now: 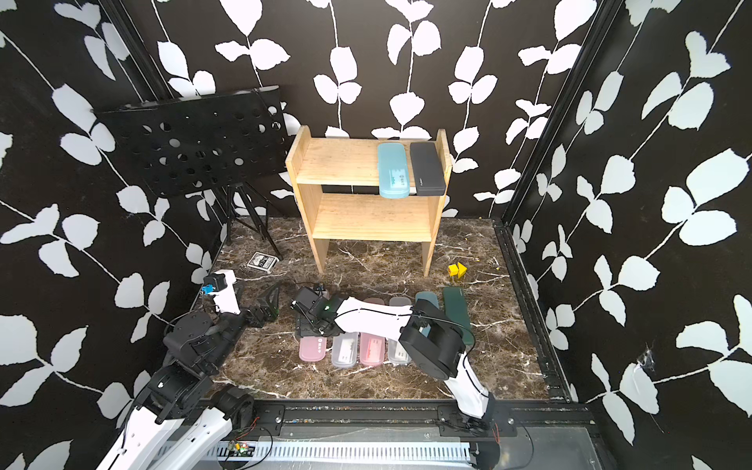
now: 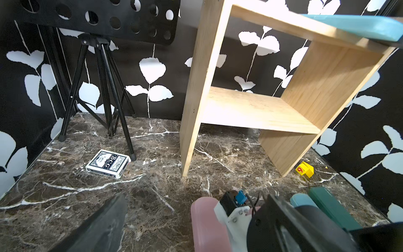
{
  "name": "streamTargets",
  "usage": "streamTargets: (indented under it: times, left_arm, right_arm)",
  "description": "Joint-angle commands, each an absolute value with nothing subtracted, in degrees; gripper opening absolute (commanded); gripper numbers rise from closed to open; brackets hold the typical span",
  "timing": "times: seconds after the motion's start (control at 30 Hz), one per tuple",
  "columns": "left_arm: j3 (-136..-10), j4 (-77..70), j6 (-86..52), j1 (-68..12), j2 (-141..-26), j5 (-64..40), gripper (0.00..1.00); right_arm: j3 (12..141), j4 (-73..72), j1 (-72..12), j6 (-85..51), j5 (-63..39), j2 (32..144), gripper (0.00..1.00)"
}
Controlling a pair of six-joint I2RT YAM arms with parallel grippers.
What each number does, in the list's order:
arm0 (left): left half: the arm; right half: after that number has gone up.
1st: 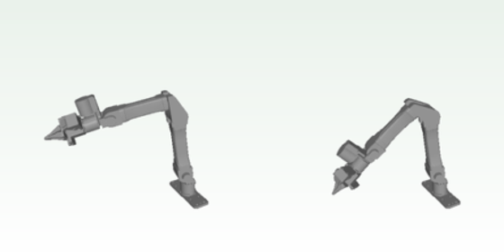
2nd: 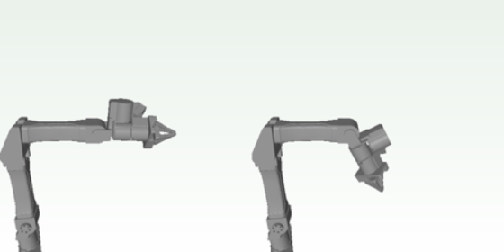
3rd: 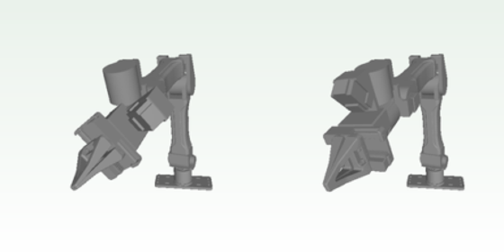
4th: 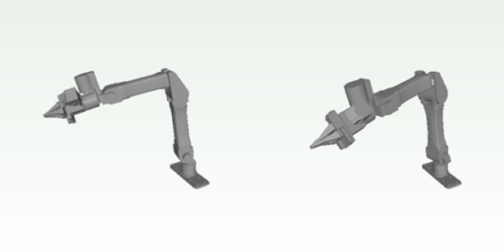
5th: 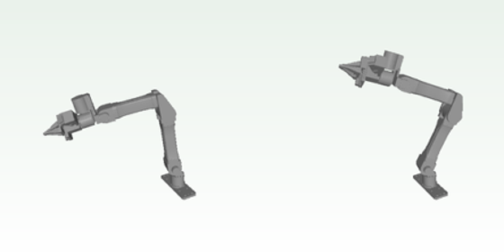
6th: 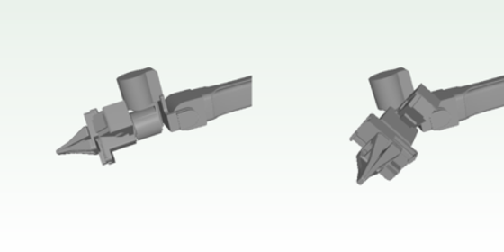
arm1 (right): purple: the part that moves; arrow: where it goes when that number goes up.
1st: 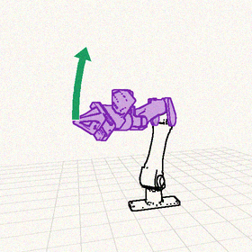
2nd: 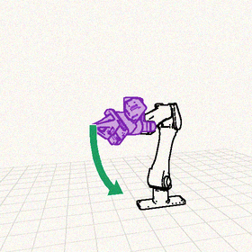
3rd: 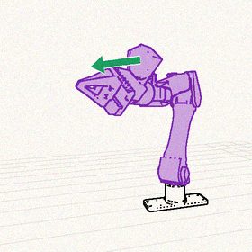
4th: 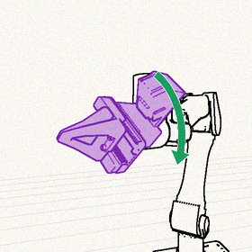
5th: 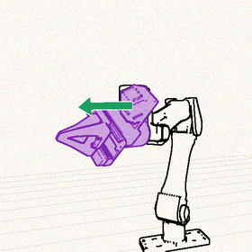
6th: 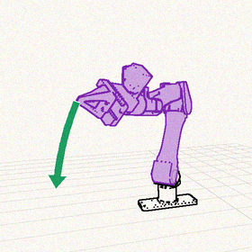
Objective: Remove the pencil cases from the shelf
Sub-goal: Place the pencil case at the center of the board, then pick up the pencil case from the shelf.
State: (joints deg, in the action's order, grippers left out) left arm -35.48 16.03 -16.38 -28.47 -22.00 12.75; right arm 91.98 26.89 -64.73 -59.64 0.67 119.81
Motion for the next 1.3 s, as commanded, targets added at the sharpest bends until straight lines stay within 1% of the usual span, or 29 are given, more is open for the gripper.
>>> streamTargets:
  times: [0.0, 0.17, 0.33, 0.53, 0.63, 0.73, 0.8, 0.9, 1.03, 1.13, 1.2, 1.27]
  left_arm:
    - [-33.7, 15.7, -16.4, -28.5, -20.4, 13.5, 0.99]
    - [-33.7, 16.8, -15.8, -28.4, -19.9, 14.3, 0.99]
    - [-33.8, 16.7, -15.8, -28.5, -20.1, 14.4, 0.99]
    - [-34.4, 16.1, -16.6, -28.5, -20.8, 13.2, 0.99]
    - [-35.3, 15.4, -17.4, -28.4, -21.3, 11.8, 0.99]
    - [-37.3, 14.2, -19.4, -28.5, -22.7, 9.8, 0.99]
    - [-39.4, 13.5, -21.0, -28.5, -24.6, 8.0, 0.99]
    - [-43.3, 11.3, -25.2, -28.4, -29.7, 3.0, 0.99]
    - [-48.5, 4.6, -33.6, -28.4, -40.4, -10.5, 0.99]
    - [-51.0, -6.0, -42.3, -28.7, -49.4, -18.4, 0.99]
    - [-54.1, -10.3, -46.4, -29.9, -55.5, -20.1, 0.99]
    - [-59.2, -11.3, -45.7, -32.4, -61.3, -20.1, 0.99]
  right_arm:
    - [94.5, 25.6, -64.5, -62.0, 2.2, 121.1, 0.75]
    - [96.7, 28.3, -64.4, -62.0, 2.9, 123.6, 0.79]
    - [96.7, 29.4, -64.3, -61.8, 3.6, 124.1, 0.87]
    - [96.4, 28.2, -64.3, -60.8, 4.1, 122.8, 0.93]
    - [95.3, 25.8, -64.4, -59.4, 4.9, 120.1, 0.93]
    - [93.0, 24.0, -64.4, -57.7, 7.5, 114.6, 0.94]
    - [90.1, 23.7, -64.3, -56.3, 10.6, 109.5, 0.97]
    - [85.0, 25.7, -63.1, -54.2, 15.6, 100.9, 1.00]
    - [77.4, 30.5, -59.9, -52.8, 21.4, 89.2, 1.00]
    - [68.9, 30.4, -55.6, -52.3, 20.3, 78.9, 1.00]
    - [64.2, 30.4, -51.9, -52.1, 18.8, 71.7, 1.00]
    - [61.4, 32.7, -49.3, -51.7, 19.9, 65.8, 1.00]
